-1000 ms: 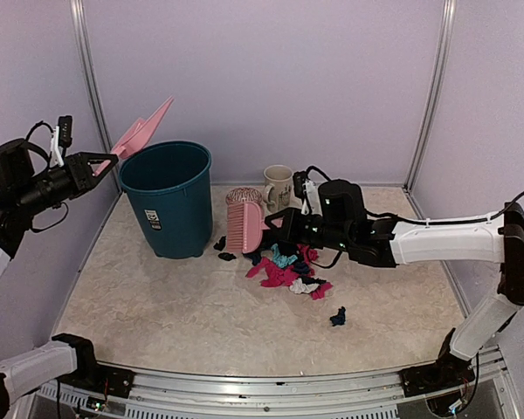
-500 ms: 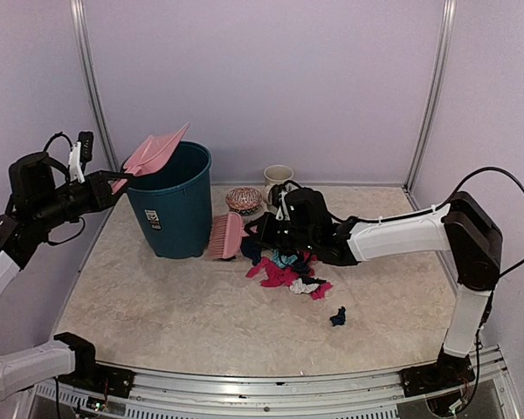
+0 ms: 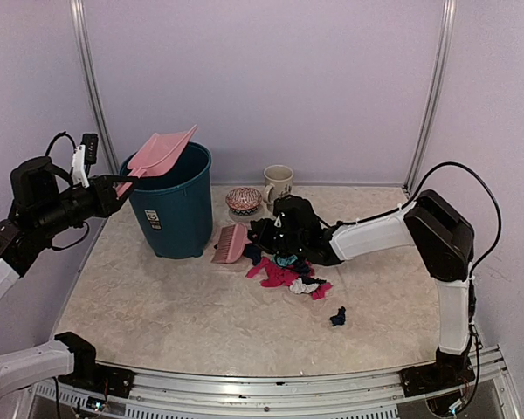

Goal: Sweep away the paper scraps from the table
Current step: Sweep the paper scraps at the center of the board.

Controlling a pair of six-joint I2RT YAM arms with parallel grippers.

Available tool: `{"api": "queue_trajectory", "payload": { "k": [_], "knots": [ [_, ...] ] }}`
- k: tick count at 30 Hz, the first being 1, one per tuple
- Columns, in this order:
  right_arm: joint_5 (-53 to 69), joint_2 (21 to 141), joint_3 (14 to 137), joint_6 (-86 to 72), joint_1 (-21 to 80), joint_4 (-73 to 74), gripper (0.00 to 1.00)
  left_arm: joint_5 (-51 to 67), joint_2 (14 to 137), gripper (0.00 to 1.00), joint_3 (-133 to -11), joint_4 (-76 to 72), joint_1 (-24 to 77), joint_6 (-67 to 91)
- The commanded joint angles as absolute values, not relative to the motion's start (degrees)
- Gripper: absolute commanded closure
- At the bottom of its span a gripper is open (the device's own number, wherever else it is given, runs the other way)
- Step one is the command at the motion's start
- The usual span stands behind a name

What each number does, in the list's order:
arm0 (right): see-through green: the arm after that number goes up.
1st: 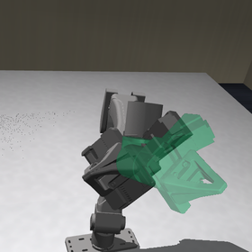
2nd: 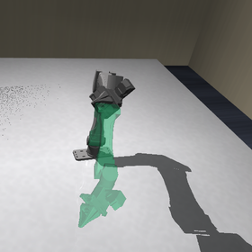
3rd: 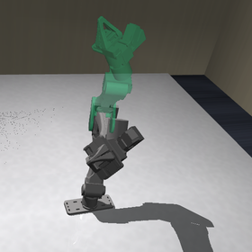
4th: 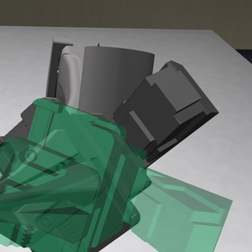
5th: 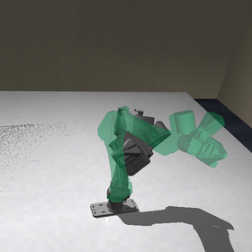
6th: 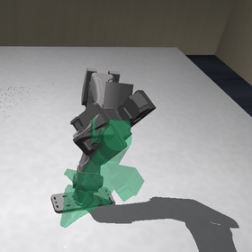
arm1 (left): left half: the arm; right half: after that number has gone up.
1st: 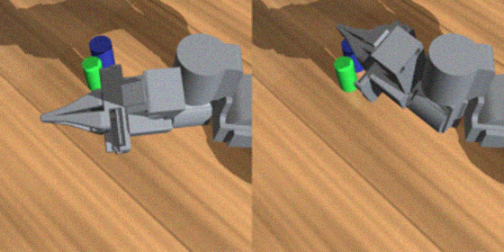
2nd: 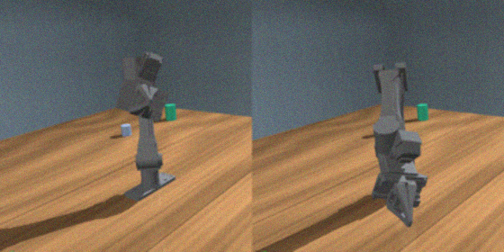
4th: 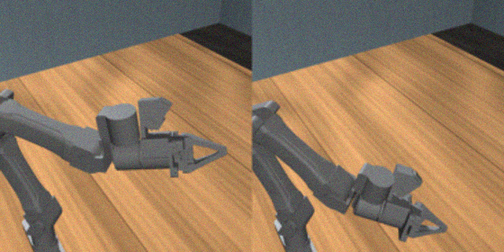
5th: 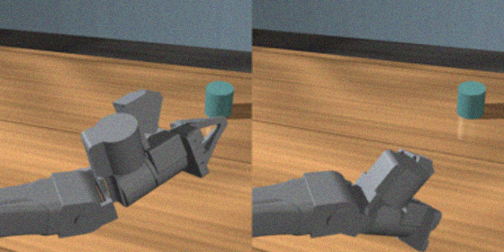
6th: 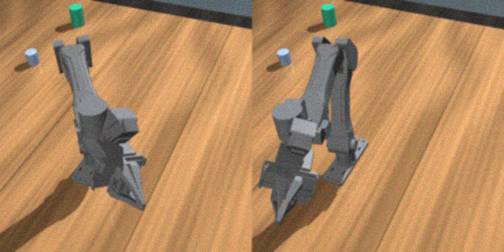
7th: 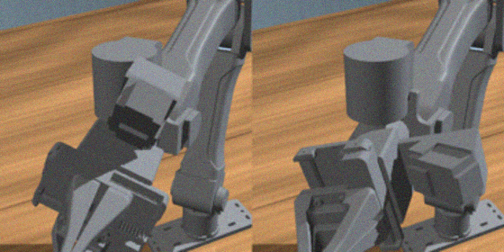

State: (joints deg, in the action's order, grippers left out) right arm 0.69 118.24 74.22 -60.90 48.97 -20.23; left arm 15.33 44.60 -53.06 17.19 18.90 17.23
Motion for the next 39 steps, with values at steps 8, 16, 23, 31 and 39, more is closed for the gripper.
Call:
{"api": "queue_trajectory", "payload": {
  "k": [8, 16, 23, 31, 39],
  "knots": [
    [0.0, 112.7, 63.9, -62.8, 43.6, -24.5, 1.0, 11.6, 44.1, 1.0, -53.8, 16.8, 21.9, 15.8],
    [-1.3, 104.2, 54.2, -62.0, 40.6, -24.2, 1.0, 10.7, 44.8, 1.0, -54.5, 17.5, 23.0, 15.7],
    [-3.1, 96.3, 45.7, -61.4, 38.1, -22.4, 1.0, 10.3, 46.1, 1.0, -55.4, 17.9, 24.9, 15.7],
    [-5.7, 84.3, 36.8, -60.1, 34.8, -18.7, 1.0, 7.9, 48.3, 1.0, -56.0, 17.8, 28.3, 15.7],
    [-9.0, 68.3, 34.4, -57.2, 33.8, -12.1, 1.0, 3.7, 49.8, 1.0, -57.0, 18.0, 31.9, 15.1]
  ]
}}
